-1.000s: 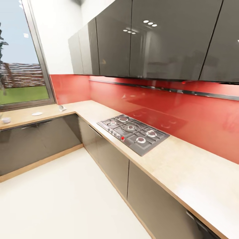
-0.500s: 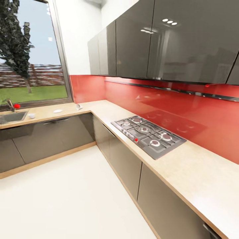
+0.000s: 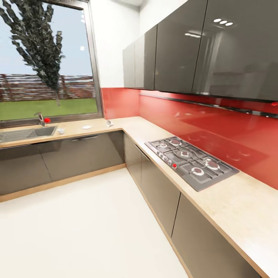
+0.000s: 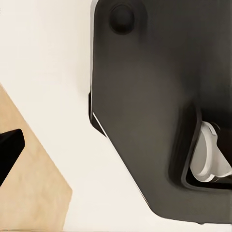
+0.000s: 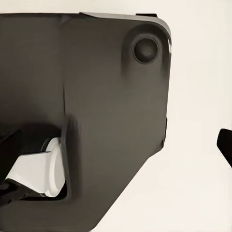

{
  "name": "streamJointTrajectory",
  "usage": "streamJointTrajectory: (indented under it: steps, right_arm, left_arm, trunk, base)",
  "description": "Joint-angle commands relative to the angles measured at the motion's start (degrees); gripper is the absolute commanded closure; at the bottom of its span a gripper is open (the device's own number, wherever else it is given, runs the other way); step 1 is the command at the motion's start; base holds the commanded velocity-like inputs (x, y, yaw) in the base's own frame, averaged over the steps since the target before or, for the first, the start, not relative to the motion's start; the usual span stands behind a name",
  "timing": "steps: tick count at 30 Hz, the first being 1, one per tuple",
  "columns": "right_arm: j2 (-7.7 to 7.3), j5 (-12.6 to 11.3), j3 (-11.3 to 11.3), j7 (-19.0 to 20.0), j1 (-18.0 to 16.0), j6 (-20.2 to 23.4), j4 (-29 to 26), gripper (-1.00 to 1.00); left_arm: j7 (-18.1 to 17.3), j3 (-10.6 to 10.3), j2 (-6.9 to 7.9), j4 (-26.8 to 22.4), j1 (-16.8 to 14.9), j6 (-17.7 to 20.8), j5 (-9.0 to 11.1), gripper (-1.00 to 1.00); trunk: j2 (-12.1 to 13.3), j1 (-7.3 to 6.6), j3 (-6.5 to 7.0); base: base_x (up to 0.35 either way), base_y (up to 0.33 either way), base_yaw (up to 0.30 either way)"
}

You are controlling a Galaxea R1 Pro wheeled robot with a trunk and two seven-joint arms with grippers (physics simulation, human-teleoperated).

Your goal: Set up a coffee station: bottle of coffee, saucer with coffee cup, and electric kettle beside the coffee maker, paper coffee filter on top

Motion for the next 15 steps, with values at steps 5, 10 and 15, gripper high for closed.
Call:
streamJointTrajectory:
  steps: [5,10,15]
  right_arm:
    - [-0.02,0.05,0.0,0.0,-0.03,-0.02,-0.02,-1.0]
    - [-0.01,0.03,0.0,-0.02,-0.03,-0.02,-0.02,-1.0]
    - [0.0,0.02,0.0,0.0,-0.03,-0.02,-0.02,-1.0]
  left_arm:
    - [0.04,-0.02,0.01,-0.03,-0.01,-0.12,0.38,-1.0]
    - [0.06,-0.02,0.01,-0.03,-0.01,-0.12,0.4,-1.0]
    - [0.06,-0.02,0.0,-0.03,-0.01,-0.13,0.36,-1.0]
  trunk:
    - [1.94,-1.08,0.81]
    - [3.94,-2.18,1.71]
    - [5.95,-3.28,2.6]
  base:
    - [0.0,0.0,0.281]
    - [0.0,0.0,0.281]
    - [0.0,0.0,0.281]
